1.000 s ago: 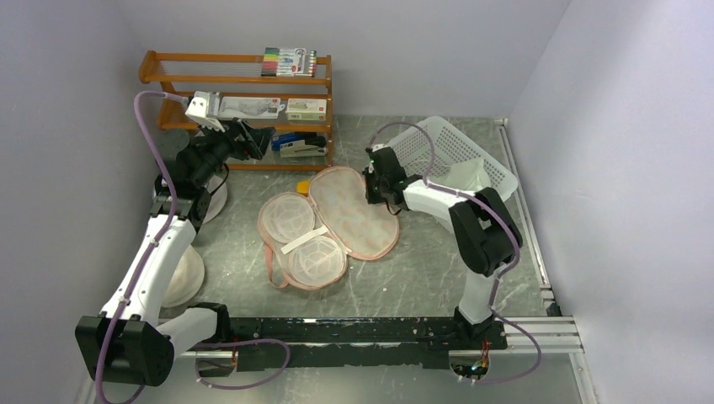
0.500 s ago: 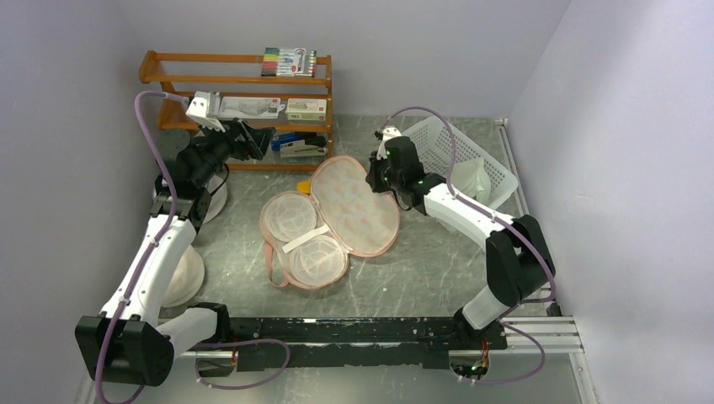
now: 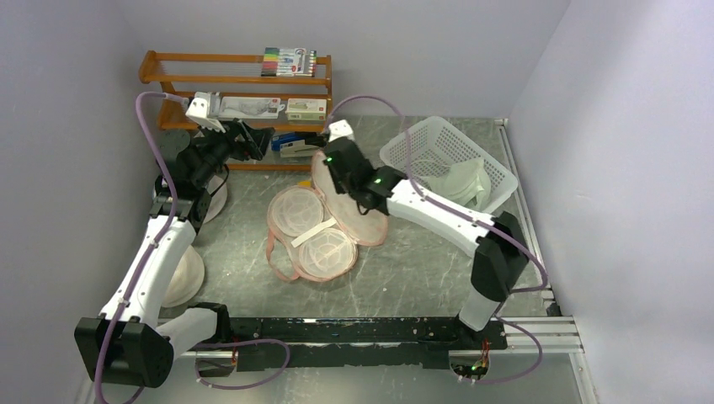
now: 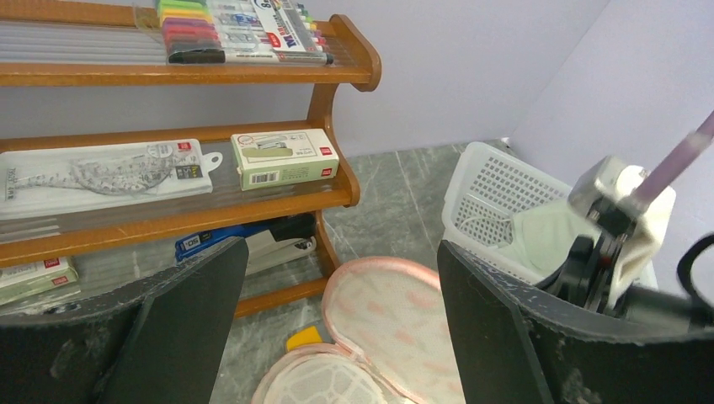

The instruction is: Unzip the laundry bag and remove the bra

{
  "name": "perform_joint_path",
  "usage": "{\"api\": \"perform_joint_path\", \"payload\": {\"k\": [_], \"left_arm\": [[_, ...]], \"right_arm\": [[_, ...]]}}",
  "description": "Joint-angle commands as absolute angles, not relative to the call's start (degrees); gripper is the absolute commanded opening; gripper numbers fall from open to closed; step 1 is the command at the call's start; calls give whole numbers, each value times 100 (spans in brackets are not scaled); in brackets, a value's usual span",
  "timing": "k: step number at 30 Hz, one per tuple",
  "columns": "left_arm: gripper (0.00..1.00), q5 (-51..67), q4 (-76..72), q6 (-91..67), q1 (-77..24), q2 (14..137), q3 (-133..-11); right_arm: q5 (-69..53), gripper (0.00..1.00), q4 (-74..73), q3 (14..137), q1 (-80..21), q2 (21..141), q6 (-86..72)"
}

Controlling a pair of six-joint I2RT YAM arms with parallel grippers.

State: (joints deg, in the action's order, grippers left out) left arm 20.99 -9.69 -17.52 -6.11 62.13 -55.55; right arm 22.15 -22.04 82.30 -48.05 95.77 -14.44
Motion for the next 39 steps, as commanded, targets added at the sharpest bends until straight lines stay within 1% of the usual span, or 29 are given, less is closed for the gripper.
{"api": "perform_joint_path", "payload": {"k": [1,3,7,10,12,18,25,29,35,36,39], "left_arm": [[95,1873,-920,-1599,-641,6046,-5761],[95,1737,-878,-1567,-649,6002,-5757],[95,1400,-823,-1493,-648,5855,-5710],[94,1120,-763,-1466,-648,5748,-5689],[94,935,-717,-1447,-648,5688,-5674],[95,710,-695,-1406,-650,5649,-5634],[95,811,-677,-1412,-644,5730,-5678],[95,848,-670,-1415,-642,5778,-5693],[95,870,-669,-1406,-642,5776,-5695],[95,863,-669,-1406,-642,5775,-5695],[95,875,-664,-1400,-642,5774,-5695]], "right_arm": [[3653,0,-2995,8666,-5440,10126,-1337],[3828,0,-3096,8813,-5741,10417,-1384],[3731,0,-3003,9121,-6234,10903,-1435],[3299,0,-2823,9373,-6479,11240,-1533],[2662,0,-2545,9409,-6536,11345,-1669],[1270,0,-1418,9055,-6548,11438,-2177],[217,0,-118,8209,-6470,11507,-3127],[-259,0,149,7984,-6288,11748,-3449],[-1263,0,1018,7476,-6040,11946,-3860],[-1585,1,1241,7372,-6016,11986,-3967],[-1992,14,1931,6975,-6023,12040,-4304]]}}
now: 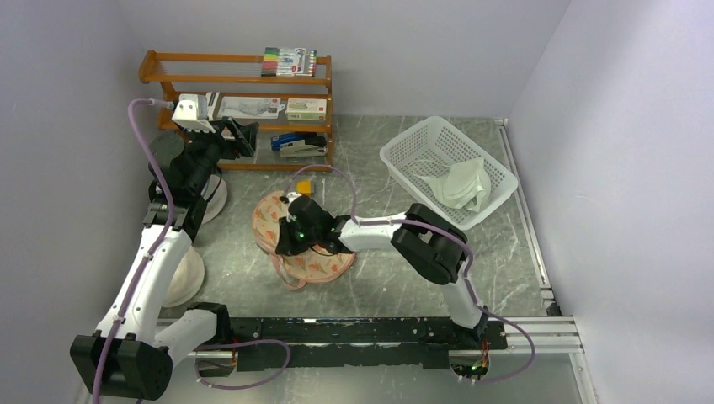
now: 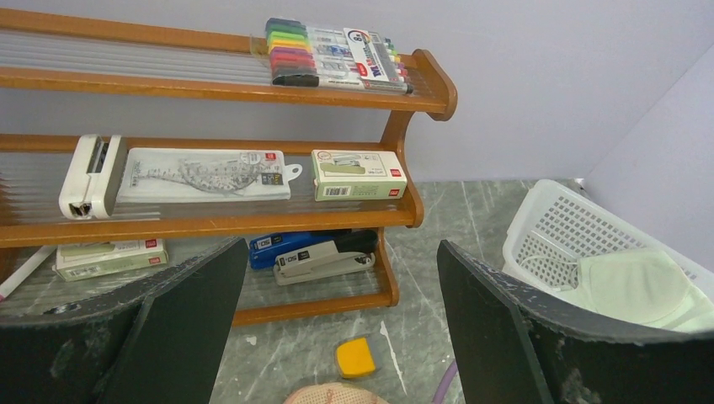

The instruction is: Unzip the laundry bag and remove the bra

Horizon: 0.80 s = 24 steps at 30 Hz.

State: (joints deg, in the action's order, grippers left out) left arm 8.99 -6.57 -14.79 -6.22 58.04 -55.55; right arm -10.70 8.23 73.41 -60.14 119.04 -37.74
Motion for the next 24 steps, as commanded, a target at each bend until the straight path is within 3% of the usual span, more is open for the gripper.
{"api": "perform_joint_path", "payload": {"k": [1,4,7,13,19,24], "left_arm": [[95,878,-672,-1398,-642,5774,-5695],[95,865,-664,-1398,-647,5782,-5695],[95,886,-674,-1397,-641,5796,-5695],[95,939,-696,-1389,-646,5808,-5695],[95,1066,-738,-1411,-646,5881,-5686],[95,1274,-806,-1462,-650,5994,-5678]], "right_arm": [[-2104,16,2128,6873,-6027,12065,-4392],[-2133,27,2134,6788,-6029,12016,-4312],[-1760,45,1597,6915,-6021,11646,-3751],[95,81,424,6929,-6020,10422,-2191],[1484,98,-300,6496,-5914,9782,-1477],[1474,100,-514,5833,-5060,8882,-1442]]}}
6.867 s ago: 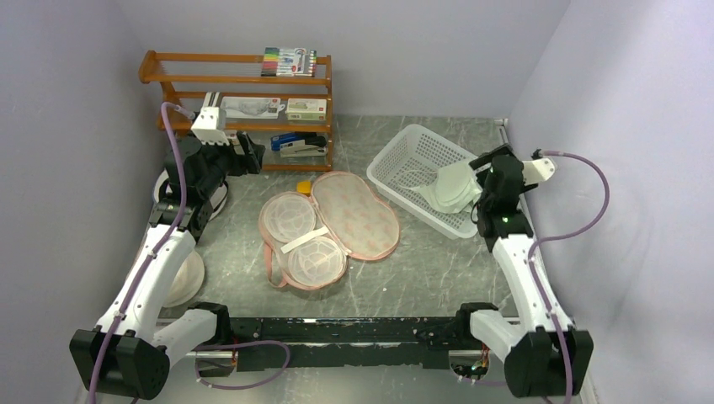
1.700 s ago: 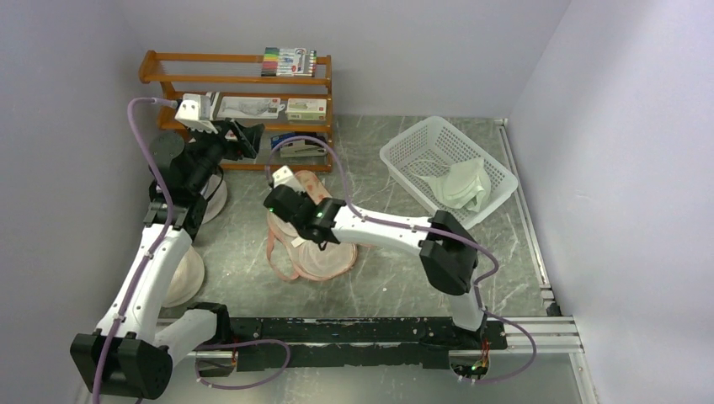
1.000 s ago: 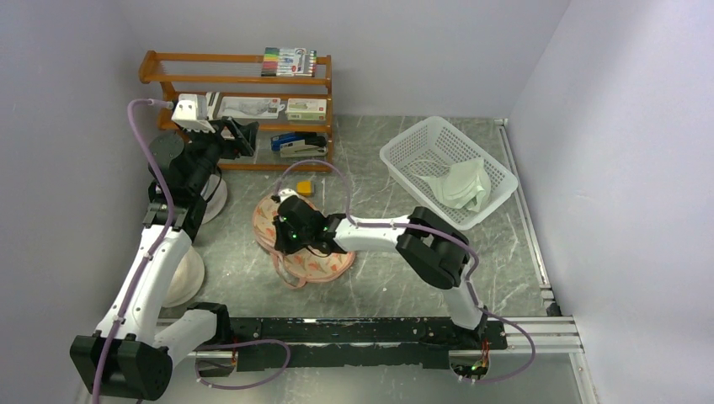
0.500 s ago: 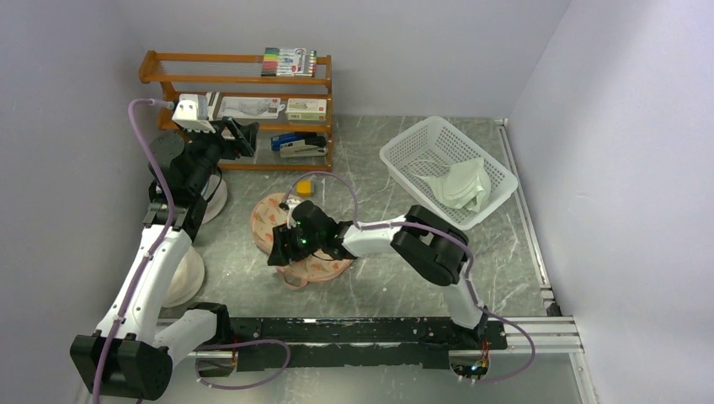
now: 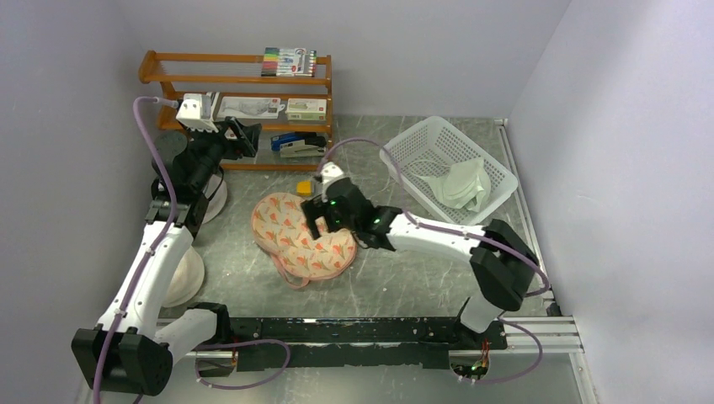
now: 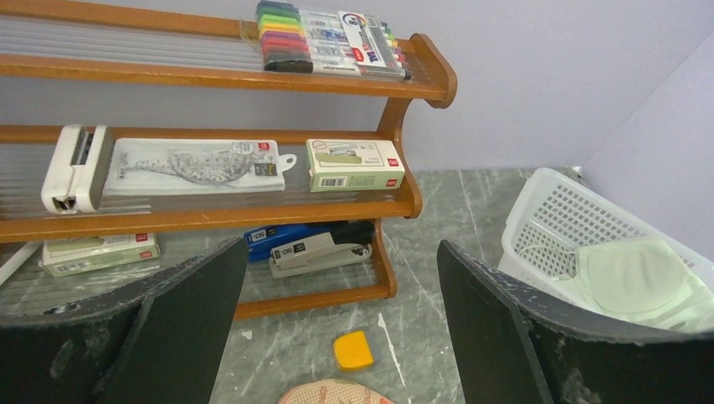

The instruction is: Unzip the laundry bag and remove the bra

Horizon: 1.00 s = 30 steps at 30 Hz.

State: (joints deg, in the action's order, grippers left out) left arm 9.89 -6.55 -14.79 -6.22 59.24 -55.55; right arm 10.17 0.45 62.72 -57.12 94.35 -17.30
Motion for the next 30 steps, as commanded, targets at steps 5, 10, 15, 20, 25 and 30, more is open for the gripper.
{"api": "perform_joint_path", "payload": {"k": [5,10,15,20,25,30], "left_arm": [[94,1411,-813,-1502,-674,6116,-5687],[94,1396,-790,-1461,-761,6161,-5695],[94,1106,-652,-1191,-1008,6126,-5730],[94,640,-745,-1041,-1287,5674,-5577],[96,384,-421,-1095,-1316,4854,-5786],[100,-26,198,-1294,-1318,4076,-6133]], "right_arm": [[1303,100,-795,5328,-3882,7578,-1520],[1592,100,-1150,5145,-2944,6227,-1820],[2428,100,-1424,5269,-2588,4773,-1806],[2476,100,-1161,5353,-2593,3468,-1242],[1824,100,-1057,5423,-2602,2714,-1011],[1780,100,-1336,5899,-2602,2698,-1073]]}}
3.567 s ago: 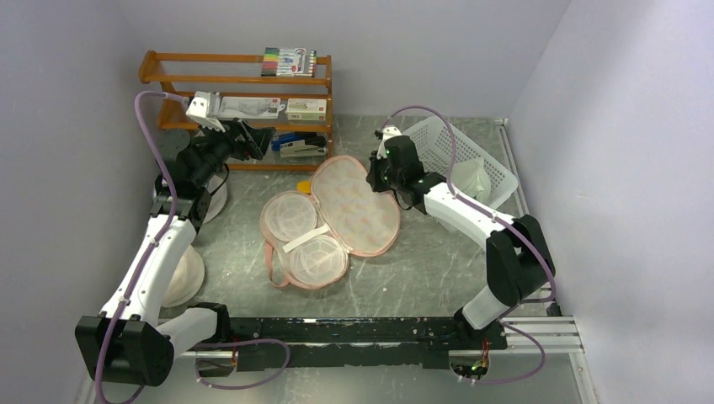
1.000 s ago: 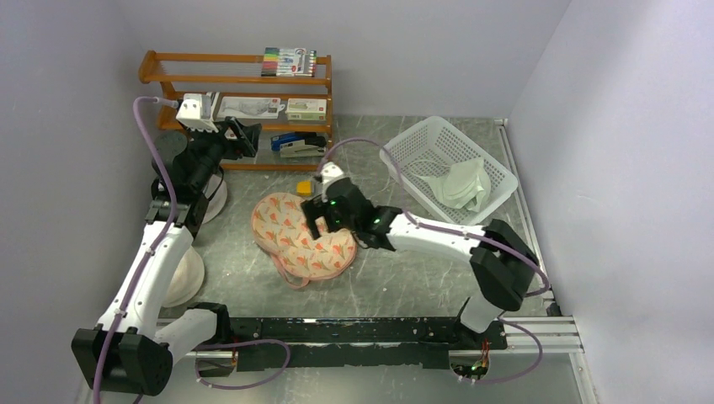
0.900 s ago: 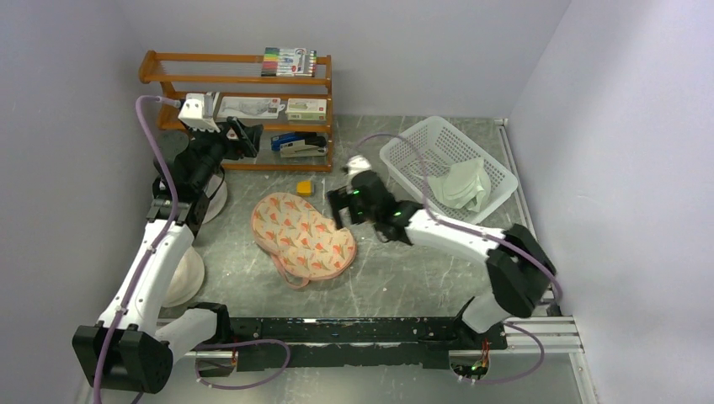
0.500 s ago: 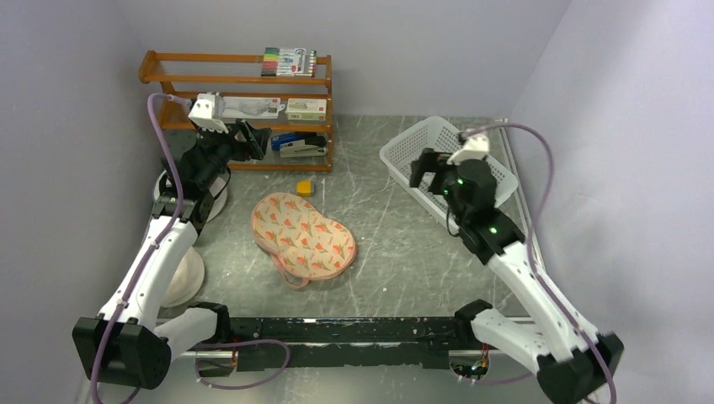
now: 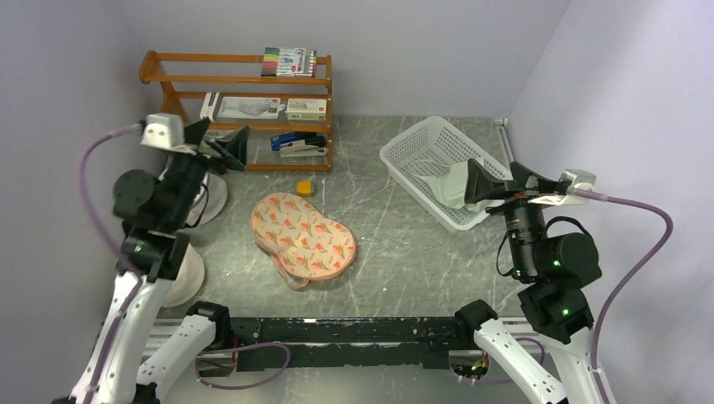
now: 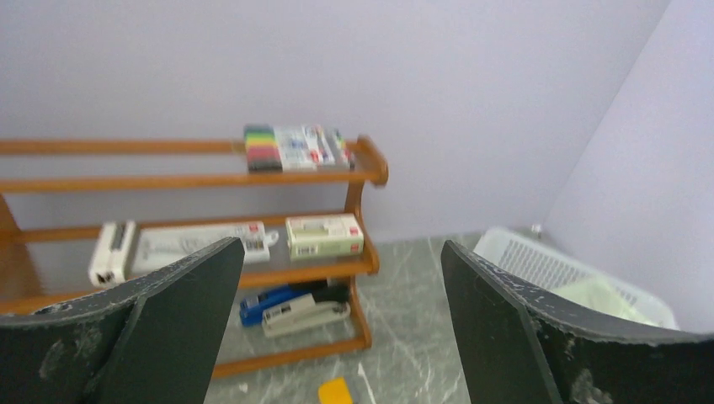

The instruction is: Unzip the laundry bag and remove the bra

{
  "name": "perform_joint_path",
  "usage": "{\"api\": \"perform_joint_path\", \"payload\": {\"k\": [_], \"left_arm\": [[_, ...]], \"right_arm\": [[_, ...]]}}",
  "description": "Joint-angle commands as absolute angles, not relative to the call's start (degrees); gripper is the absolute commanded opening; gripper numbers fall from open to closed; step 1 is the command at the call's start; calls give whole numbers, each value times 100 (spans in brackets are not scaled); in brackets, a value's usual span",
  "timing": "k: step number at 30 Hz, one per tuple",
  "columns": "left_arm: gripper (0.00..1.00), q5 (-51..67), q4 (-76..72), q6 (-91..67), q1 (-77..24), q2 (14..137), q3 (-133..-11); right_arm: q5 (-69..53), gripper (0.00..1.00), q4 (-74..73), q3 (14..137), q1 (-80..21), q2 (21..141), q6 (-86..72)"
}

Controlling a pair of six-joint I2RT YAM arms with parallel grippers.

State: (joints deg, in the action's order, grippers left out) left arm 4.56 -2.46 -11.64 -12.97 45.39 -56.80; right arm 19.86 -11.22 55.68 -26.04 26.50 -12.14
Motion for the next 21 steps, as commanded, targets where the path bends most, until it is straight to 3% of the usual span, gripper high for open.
{"api": "perform_joint_path", "payload": {"k": [1,21], "left_arm": [[100,-37,371,-1329,-1318,3968,-6229],[99,-342,1663,-1572,-1318,3078,-6698]], "right_arm": [[1762,100,-1344,5946,-2602,2733,-1101],[1907,100,-1213,5626,-2603,2716,-1260]]}}
